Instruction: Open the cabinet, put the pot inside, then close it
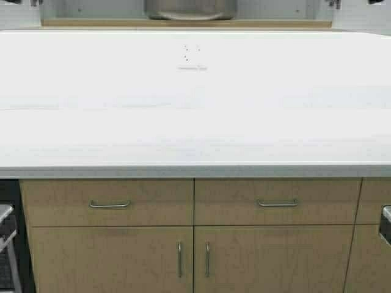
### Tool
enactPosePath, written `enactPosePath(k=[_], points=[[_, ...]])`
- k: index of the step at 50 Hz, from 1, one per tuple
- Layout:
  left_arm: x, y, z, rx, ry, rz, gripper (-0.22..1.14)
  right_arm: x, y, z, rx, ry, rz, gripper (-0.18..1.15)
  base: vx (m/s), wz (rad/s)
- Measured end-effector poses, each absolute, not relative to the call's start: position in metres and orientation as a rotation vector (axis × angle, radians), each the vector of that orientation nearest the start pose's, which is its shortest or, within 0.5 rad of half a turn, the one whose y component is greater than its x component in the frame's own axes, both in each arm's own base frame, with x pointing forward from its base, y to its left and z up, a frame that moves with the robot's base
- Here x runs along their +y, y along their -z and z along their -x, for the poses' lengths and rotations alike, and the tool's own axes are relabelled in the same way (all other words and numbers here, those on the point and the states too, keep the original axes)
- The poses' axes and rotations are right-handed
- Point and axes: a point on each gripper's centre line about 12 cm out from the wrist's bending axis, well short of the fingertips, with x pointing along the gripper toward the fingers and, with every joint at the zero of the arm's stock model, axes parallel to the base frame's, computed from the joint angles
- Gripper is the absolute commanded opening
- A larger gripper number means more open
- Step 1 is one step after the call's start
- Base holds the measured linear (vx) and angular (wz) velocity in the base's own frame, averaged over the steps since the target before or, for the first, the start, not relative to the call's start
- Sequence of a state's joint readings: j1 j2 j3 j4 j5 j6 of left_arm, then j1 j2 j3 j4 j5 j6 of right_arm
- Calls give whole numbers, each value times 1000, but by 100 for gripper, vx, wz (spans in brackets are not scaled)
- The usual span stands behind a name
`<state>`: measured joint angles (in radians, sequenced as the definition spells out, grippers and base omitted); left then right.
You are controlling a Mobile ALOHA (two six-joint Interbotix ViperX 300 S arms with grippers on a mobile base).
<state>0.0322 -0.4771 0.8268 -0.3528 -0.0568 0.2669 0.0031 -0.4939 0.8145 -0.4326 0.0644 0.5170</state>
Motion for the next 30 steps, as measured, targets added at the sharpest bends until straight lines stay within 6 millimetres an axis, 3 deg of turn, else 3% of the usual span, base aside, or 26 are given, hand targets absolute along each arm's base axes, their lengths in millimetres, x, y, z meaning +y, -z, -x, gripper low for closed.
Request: enactPosePath(k=[7, 14, 18, 24, 30], points=[[75, -308, -304, 257, -250, 114, 3, -51, -302, -317, 326, 188, -97, 6, -11, -1], [118, -329, -296, 208, -384, 125, 3, -103, -320, -323, 284, 333, -99, 6, -8, 3], [141, -342, -292, 174, -455, 126, 3, -121, -329, -327, 265, 377, -102, 6, -5, 0], [163, -358, -297, 136, -506, 122, 3, -140, -337, -339, 251, 415, -101, 6, -2, 1], [176, -369, -317, 106, -515, 118, 3, -154, -350, -355, 224, 429, -89, 6, 0, 0]])
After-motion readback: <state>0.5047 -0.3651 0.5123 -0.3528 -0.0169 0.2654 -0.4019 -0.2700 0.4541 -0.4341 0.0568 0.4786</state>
